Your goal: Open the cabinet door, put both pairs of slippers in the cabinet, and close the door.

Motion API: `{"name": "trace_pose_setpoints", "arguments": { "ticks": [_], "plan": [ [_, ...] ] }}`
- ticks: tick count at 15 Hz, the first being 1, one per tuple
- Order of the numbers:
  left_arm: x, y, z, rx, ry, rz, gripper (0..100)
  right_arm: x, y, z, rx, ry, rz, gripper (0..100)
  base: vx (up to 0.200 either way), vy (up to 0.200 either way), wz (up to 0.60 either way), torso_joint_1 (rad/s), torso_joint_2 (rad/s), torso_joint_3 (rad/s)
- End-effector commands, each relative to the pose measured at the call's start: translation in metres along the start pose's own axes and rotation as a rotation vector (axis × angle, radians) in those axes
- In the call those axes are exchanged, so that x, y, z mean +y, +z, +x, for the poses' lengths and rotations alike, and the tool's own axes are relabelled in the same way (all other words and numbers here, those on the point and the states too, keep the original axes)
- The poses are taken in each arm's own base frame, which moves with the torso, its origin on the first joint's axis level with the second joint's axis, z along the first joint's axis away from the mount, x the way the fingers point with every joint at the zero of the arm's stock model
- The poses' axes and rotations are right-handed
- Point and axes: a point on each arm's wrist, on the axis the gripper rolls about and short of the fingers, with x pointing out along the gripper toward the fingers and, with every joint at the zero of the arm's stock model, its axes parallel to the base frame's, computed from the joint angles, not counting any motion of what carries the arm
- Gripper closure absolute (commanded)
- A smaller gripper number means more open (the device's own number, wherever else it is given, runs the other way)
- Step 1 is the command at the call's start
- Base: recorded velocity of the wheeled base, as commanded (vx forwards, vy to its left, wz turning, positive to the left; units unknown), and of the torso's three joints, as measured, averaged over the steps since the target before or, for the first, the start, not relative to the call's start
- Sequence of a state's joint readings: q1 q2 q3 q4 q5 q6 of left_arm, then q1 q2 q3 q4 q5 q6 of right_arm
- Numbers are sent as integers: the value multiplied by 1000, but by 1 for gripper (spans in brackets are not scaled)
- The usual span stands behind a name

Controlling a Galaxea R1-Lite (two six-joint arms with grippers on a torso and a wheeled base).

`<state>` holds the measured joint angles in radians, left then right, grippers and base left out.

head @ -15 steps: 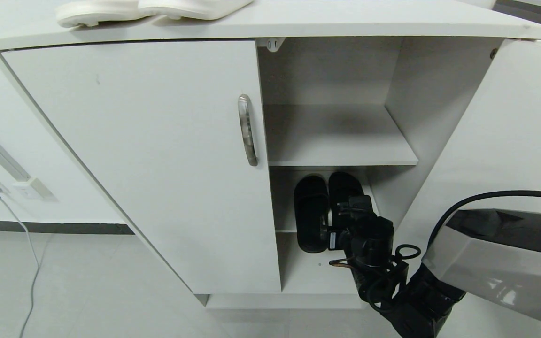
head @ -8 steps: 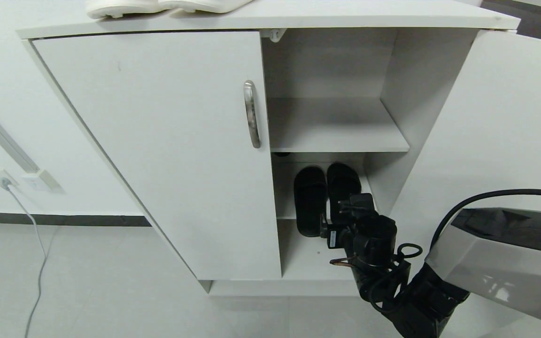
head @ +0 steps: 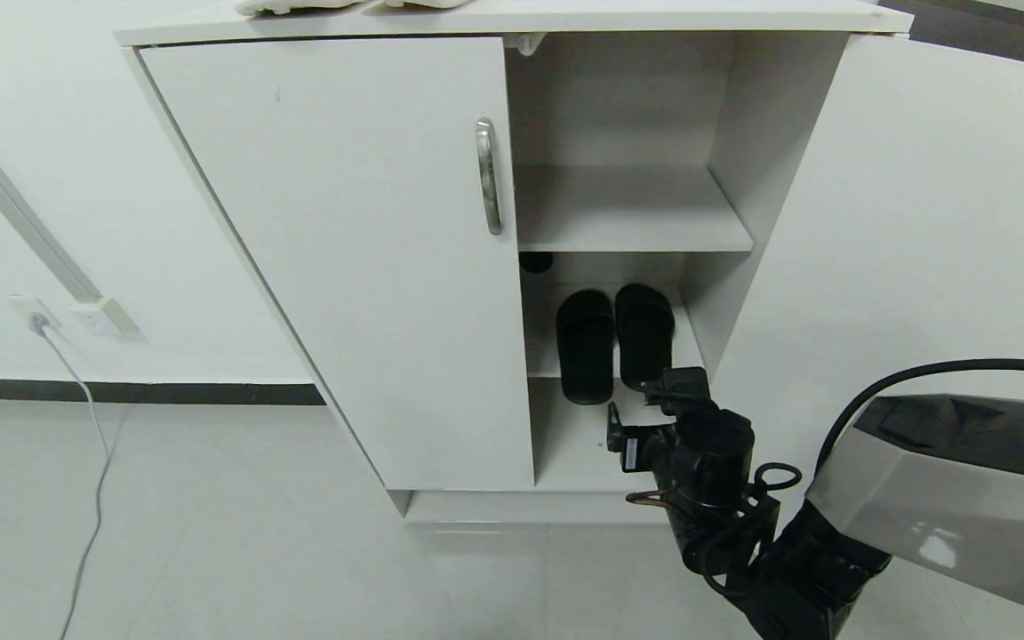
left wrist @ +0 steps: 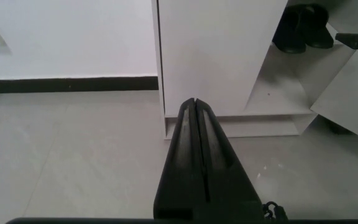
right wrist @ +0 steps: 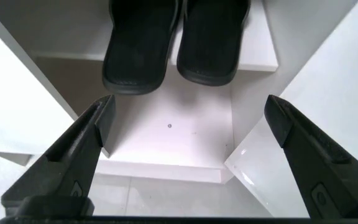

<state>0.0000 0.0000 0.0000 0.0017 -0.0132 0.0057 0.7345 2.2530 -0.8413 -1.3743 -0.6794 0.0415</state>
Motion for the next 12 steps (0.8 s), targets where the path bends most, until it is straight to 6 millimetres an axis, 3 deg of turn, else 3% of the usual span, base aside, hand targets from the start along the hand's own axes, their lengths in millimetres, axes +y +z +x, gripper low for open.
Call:
{"name": "trace_pose_setpoints", "arguments": {
  "ticks": [1,12],
  "plan": [
    [0,0,0,0,-1,0,100,0,1,-3,0,3,0,0,0,0,0,0,0,0],
    [0,0,0,0,-1,2,100,-2,1,-6,8,4,-5,0,0,0,0,0,0,0]
  ]
}}
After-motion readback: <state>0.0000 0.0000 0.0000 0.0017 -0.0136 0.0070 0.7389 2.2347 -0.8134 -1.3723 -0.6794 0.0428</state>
